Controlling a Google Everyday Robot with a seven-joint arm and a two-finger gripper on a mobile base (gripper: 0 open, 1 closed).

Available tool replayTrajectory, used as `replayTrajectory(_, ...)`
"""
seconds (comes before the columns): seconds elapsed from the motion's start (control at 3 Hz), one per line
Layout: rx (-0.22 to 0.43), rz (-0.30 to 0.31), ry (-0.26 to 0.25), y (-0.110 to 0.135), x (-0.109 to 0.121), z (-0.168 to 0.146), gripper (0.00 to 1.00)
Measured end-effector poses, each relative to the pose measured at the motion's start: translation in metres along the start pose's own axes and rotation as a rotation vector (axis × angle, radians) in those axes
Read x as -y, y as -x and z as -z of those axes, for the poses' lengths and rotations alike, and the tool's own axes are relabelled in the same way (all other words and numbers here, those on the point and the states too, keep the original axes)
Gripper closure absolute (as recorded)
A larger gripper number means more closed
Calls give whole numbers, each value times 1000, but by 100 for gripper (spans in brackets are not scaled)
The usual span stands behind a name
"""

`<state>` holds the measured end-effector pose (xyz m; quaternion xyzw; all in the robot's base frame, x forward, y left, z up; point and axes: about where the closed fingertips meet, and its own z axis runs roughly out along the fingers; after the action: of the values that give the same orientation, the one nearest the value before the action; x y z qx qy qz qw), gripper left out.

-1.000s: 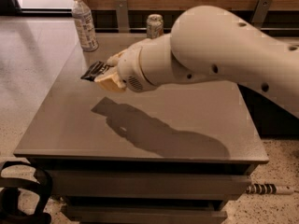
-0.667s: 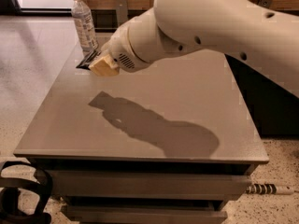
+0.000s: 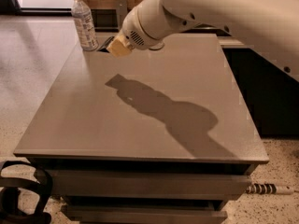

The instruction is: Move rxbar chocolate near blue plastic bottle

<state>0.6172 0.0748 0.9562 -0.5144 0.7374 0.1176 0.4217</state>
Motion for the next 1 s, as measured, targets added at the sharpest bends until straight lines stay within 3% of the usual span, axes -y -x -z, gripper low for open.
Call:
replayTrajectory(0.33,15,-26,-25,-9,28,-8,100)
replayTrajectory(1.0,62,-62,-27,-20,56,-24,100)
